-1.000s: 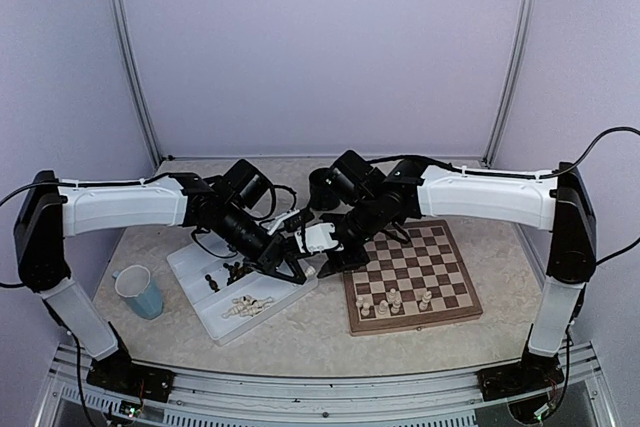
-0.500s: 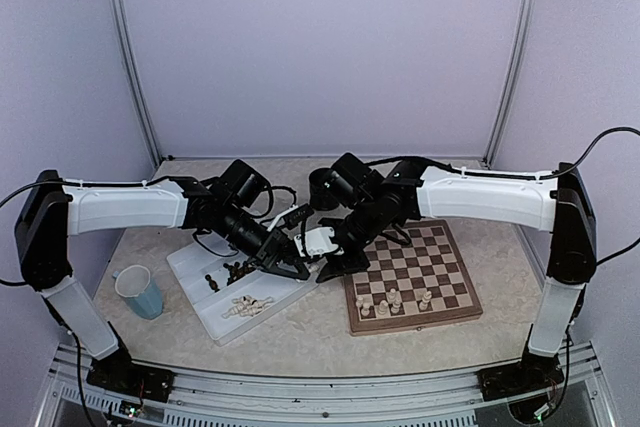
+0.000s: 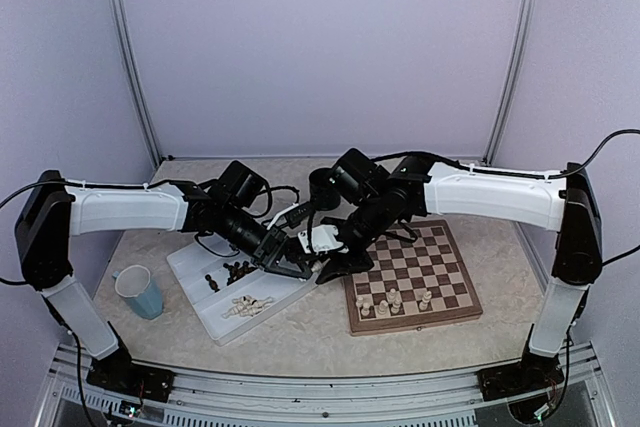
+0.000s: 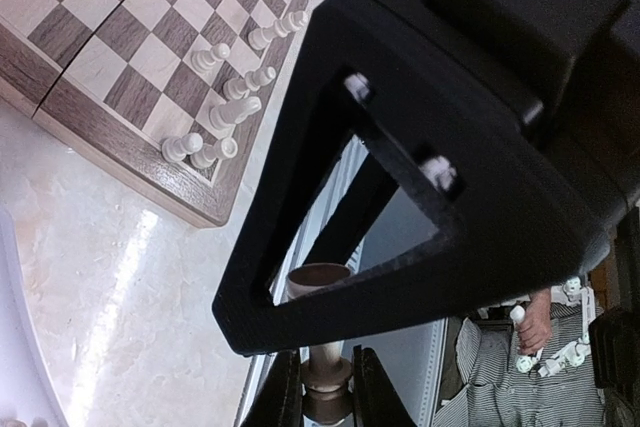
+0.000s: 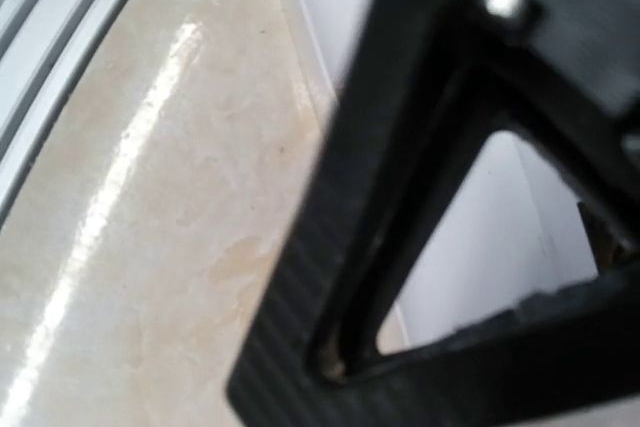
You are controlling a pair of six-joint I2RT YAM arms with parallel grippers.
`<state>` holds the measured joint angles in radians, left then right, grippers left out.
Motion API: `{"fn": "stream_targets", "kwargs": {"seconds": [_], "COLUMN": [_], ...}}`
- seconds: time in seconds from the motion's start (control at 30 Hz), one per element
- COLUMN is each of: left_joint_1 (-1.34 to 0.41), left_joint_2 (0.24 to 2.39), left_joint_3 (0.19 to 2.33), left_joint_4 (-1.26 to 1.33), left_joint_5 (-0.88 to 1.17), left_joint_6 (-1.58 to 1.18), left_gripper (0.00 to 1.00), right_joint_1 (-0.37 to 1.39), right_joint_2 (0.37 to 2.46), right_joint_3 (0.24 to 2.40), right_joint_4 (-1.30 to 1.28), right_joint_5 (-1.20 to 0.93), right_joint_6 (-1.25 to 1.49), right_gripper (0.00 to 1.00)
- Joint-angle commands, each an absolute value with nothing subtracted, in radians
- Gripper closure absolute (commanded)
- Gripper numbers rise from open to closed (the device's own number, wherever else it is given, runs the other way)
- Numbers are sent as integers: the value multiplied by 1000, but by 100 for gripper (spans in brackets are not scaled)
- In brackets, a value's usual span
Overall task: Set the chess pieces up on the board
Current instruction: Pass from the left arm to the right
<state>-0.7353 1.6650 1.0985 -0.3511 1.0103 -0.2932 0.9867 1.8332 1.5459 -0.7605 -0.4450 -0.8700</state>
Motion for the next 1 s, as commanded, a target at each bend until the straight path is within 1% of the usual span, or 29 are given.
{"fn": "stream_targets", "kwargs": {"seconds": [0.0, 0.07, 0.13, 0.17, 0.2, 0.3, 0.4, 0.5, 0.57, 0.63, 0.73, 0.77, 0.97], "left_joint_1": [-712, -700, -689, -683, -677, -666, -677, -741, -814, -869, -894, -894, -906], "left_joint_2": [1671, 1669, 1663, 1656, 1646, 1569, 1448, 1319, 1244, 1225, 1237, 1253, 1382], "left_joint_3": [1074, 1066, 1057, 1050, 1036, 972, 886, 775, 727, 695, 637, 635, 682], "left_joint_4": [-293, -279, -274, -257, -237, -122, 54, 266, 370, 477, 699, 736, 837], "left_joint_5": [1026, 1013, 985, 958, 940, 852, 706, 464, 289, 158, 118, 113, 212], "left_joint_6": [-330, -344, -348, -354, -364, -396, -420, -400, -320, -275, -311, -326, -384], "left_gripper": [89, 87, 78, 72, 68, 61, 54, 53, 54, 53, 52, 52, 51], "right_joint_1": [1007, 1006, 1001, 992, 976, 906, 817, 742, 709, 692, 682, 681, 681], "right_joint_2": [1817, 1817, 1807, 1801, 1794, 1765, 1730, 1712, 1713, 1725, 1738, 1740, 1747], "right_joint_3": [1544, 1538, 1519, 1508, 1500, 1488, 1480, 1467, 1451, 1448, 1453, 1456, 1462], "right_joint_4": [-761, -749, -721, -712, -704, -690, -661, -617, -578, -559, -544, -541, -530], "right_joint_5": [-428, -412, -395, -403, -418, -526, -661, -827, -932, -1010, -1084, -1098, -1118], "right_joint_6": [-871, -858, -846, -838, -826, -781, -721, -634, -582, -546, -515, -509, -489], "right_gripper": [74, 84, 90, 91, 93, 95, 95, 95, 95, 95, 95, 95, 94]}}
